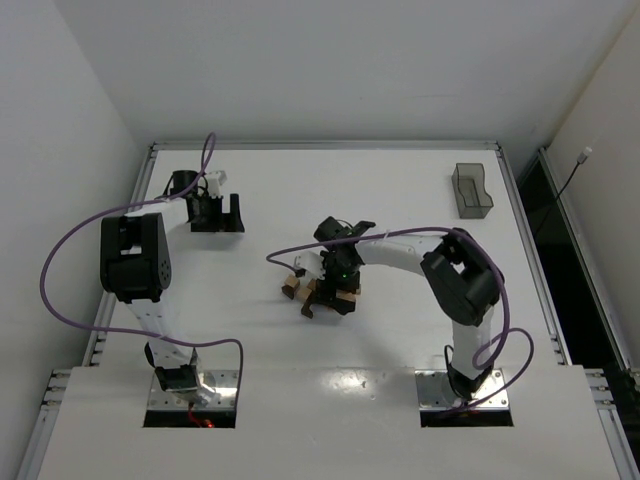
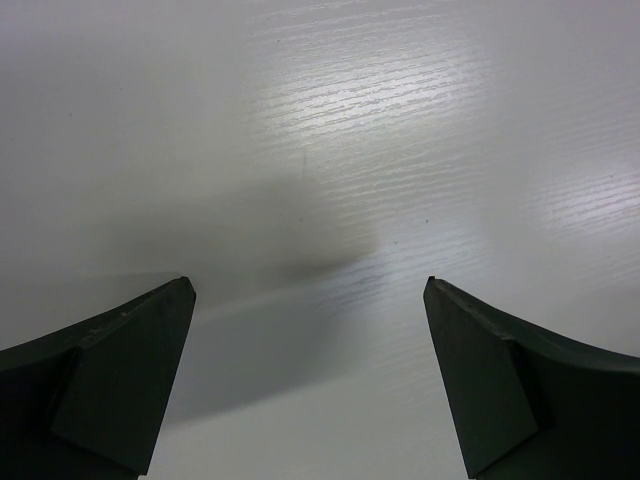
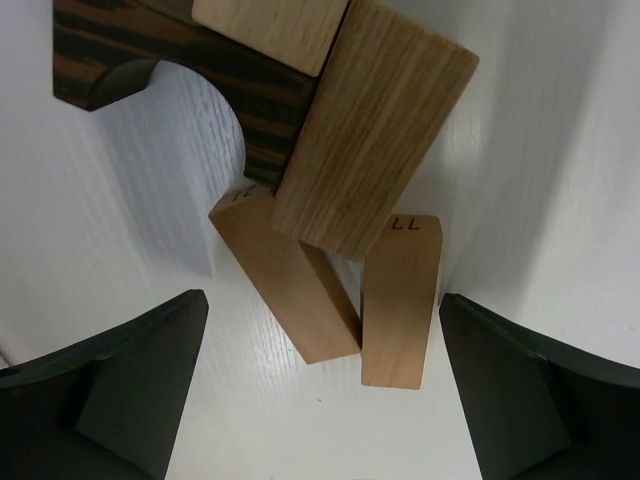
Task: Build the wood block tower
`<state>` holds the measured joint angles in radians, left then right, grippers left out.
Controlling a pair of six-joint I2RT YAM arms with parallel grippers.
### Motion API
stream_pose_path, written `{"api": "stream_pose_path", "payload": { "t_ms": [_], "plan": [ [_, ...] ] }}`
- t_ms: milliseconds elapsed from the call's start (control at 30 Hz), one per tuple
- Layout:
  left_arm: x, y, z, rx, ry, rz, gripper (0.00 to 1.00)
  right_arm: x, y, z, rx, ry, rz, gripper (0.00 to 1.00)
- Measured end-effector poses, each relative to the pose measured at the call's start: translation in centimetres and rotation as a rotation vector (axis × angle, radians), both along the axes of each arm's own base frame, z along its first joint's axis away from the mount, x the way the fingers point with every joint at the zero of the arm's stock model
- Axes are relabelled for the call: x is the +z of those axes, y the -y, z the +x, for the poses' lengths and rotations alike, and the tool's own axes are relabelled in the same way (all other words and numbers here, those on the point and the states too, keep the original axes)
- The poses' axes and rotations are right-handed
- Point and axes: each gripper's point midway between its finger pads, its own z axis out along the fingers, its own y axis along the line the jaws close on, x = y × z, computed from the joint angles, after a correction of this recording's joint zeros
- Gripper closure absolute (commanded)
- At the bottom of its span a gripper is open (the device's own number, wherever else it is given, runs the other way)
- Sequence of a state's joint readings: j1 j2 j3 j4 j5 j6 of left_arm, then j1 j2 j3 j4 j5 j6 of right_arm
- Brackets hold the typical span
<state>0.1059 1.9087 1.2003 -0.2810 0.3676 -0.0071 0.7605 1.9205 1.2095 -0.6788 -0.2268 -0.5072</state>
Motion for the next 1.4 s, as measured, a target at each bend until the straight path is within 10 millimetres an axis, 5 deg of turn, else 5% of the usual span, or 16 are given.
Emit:
{"api": "stream_pose_path", "payload": {
  "t_ms": [533,833,1133,1400],
  "plan": [
    [-0.02,-0.14,0.00,-0.001,0.001,0.007,0.00,-0.78,-0.48,0.20,0.001,0.066,-0.067,0.02],
    [-0.02,-0.32,0.05,0.004,-0.004,0.016,0.00,-1.01,-0.34,0.83,-0.031,0.101,-0.090,0.18],
    [-0.02,-0.45,0.13,0.007,-0.012,0.020,0.00,-1.07,-0.19,0.70,-0.055,0.096,-0.097,0.47],
    [-0.02,-0.70,0.40,0.013,-0.014,0.022,0.00,-1.12,0.37,0.00,-0.062,0.097,-0.072,0.58]
  ]
}}
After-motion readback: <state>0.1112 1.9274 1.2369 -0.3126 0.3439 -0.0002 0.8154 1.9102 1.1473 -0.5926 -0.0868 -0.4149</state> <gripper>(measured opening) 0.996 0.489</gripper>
